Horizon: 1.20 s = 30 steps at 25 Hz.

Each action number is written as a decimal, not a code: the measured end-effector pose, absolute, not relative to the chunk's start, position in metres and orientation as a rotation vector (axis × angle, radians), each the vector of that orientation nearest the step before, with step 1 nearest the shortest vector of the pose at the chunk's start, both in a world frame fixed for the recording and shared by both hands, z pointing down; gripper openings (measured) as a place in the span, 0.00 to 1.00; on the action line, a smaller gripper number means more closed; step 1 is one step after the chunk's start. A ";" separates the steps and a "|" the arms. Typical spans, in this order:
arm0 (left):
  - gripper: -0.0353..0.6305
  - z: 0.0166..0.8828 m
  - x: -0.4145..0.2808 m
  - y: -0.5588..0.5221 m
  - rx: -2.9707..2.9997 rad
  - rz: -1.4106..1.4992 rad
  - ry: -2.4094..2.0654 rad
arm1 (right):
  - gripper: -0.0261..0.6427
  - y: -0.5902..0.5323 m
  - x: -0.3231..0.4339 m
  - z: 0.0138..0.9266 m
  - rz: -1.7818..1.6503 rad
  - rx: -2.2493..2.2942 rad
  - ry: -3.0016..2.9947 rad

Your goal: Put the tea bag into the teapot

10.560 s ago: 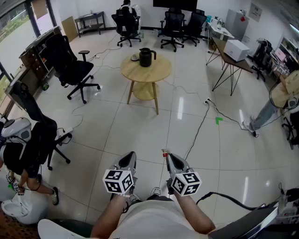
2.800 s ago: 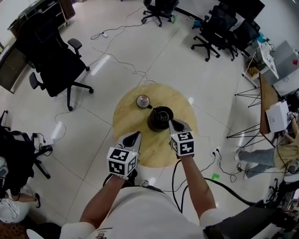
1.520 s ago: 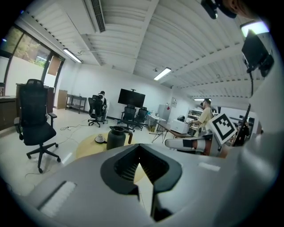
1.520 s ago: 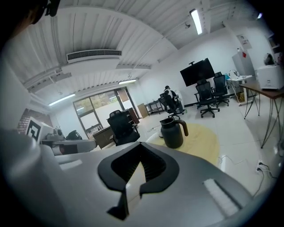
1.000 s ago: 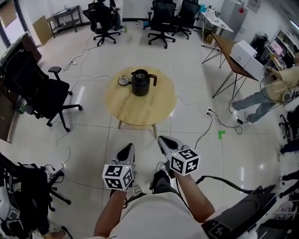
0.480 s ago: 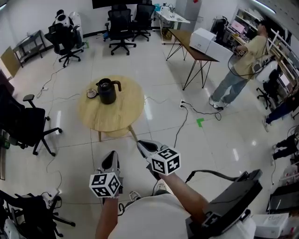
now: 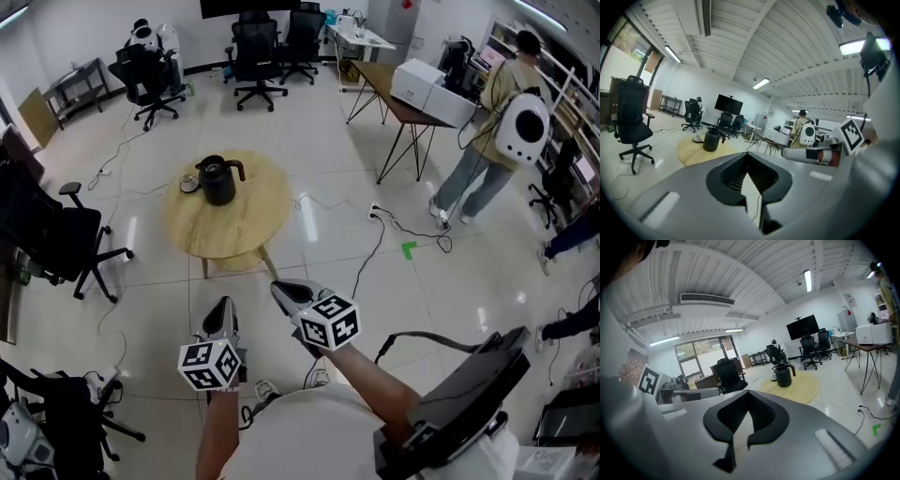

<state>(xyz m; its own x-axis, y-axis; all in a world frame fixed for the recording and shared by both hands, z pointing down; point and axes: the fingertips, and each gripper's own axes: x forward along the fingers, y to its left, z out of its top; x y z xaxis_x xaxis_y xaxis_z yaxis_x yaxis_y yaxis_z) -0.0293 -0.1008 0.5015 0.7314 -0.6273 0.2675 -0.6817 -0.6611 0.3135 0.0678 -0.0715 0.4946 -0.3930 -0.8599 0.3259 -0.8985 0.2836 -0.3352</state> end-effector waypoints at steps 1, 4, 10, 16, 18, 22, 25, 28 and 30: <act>0.07 0.501 -0.029 -0.098 2.540 0.190 -1.017 | 0.04 -0.069 0.068 0.492 0.719 1.674 -2.460; 0.07 0.497 -0.027 -0.092 2.536 0.189 -1.040 | 0.04 -0.063 0.071 0.489 0.716 1.659 -2.473; 0.07 0.497 -0.024 -0.085 2.538 0.195 -1.057 | 0.04 -0.057 0.074 0.491 0.722 1.653 -2.490; 0.07 0.491 -0.020 -0.072 2.551 0.194 -1.064 | 0.04 -0.042 0.080 0.485 0.696 1.673 -2.492; 0.07 0.492 -0.018 -0.067 2.559 0.202 -1.053 | 0.04 -0.036 0.084 0.486 0.701 1.700 -2.487; 0.07 0.489 -0.020 -0.071 2.566 0.199 -1.052 | 0.04 -0.040 0.084 0.485 0.694 1.715 -2.489; 0.07 0.490 -0.024 -0.071 2.560 0.195 -1.065 | 0.04 -0.043 0.081 0.484 0.689 1.705 -2.497; 0.07 0.492 -0.025 -0.069 2.556 0.197 -1.068 | 0.04 -0.043 0.078 0.484 0.681 1.695 -2.503; 0.07 0.494 -0.027 -0.067 2.552 0.199 -1.071 | 0.04 -0.043 0.075 0.486 0.684 1.685 -2.506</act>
<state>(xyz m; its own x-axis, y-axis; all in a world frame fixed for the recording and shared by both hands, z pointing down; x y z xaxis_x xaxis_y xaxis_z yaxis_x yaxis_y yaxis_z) -0.0265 -0.0668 0.4941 0.7021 -0.6605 0.2660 -0.7120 -0.6456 0.2761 0.0755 -0.0431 0.4858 -0.4070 -0.8703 0.2773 -0.8905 0.3103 -0.3329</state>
